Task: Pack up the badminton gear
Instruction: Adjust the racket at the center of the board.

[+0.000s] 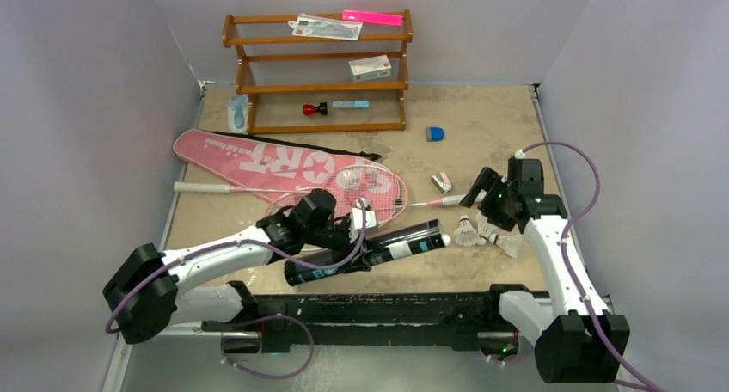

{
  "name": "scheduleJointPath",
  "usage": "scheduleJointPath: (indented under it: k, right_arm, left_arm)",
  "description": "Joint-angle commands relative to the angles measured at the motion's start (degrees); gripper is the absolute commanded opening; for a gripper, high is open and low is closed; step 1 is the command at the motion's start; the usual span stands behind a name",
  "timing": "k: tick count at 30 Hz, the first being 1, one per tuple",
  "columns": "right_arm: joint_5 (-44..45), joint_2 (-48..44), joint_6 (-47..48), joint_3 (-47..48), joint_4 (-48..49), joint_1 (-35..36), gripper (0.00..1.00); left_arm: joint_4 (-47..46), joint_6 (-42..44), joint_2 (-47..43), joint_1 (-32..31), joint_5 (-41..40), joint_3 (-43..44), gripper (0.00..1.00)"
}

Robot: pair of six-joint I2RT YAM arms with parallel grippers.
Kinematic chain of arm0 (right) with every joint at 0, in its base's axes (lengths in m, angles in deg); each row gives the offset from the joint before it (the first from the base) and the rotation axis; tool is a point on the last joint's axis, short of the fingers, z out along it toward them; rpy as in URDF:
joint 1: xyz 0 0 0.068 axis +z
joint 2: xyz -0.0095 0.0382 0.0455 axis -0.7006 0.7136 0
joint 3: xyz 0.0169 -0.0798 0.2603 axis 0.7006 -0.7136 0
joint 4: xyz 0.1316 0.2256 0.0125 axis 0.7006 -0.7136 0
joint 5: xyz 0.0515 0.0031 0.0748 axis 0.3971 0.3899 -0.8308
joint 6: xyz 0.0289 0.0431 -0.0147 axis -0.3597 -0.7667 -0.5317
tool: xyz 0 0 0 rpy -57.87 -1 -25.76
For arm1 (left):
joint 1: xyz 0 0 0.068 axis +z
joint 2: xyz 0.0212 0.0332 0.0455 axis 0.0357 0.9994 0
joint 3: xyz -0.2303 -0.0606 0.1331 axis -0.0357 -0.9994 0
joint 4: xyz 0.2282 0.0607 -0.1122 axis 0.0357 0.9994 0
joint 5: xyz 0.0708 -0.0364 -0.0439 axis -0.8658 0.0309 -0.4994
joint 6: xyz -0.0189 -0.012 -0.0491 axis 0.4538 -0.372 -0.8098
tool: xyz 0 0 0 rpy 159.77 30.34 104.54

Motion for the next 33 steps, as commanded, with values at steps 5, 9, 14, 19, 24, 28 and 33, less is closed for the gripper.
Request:
scheduleJointPath:
  k: [5, 9, 14, 19, 24, 28, 33]
  right_arm:
    - [0.57, 1.27, 0.94, -0.77, 4.57, 0.1, 0.88]
    - [0.38, 0.94, 1.08, 0.19, 3.85, 0.07, 0.89]
    - [-0.48, 0.24, 1.27, 0.42, 3.17, 0.1, 0.89]
    - [-0.48, -0.11, 1.68, 1.3, 2.81, 0.1, 0.89]
    - [-1.44, 0.19, 1.81, 1.96, 3.43, 0.1, 0.9]
    - [-2.54, 1.54, 3.28, 2.68, 2.5, 0.1, 0.9]
    - [-5.24, 1.18, 2.67, 2.03, -0.57, 0.1, 0.86]
  left_arm:
    - [-14.08, 13.17, 7.64, -0.34, -2.67, -0.49, 0.53]
    - [-17.57, 20.7, 10.72, 0.89, -2.48, 0.05, 0.54]
    - [-14.83, 28.27, 15.84, 9.28, 6.08, 3.48, 0.53]
    - [-12.79, 34.32, 21.9, 13.48, 5.81, 7.62, 0.53]
    - [-11.63, 35.39, 27.64, 16.27, 9.22, 12.92, 0.53]
    - [-9.27, 34.8, 27.05, 16.25, 10.65, 13.78, 0.52]
    - [-10.5, 29.62, 20.01, 16.08, 13.61, 9.64, 0.52]
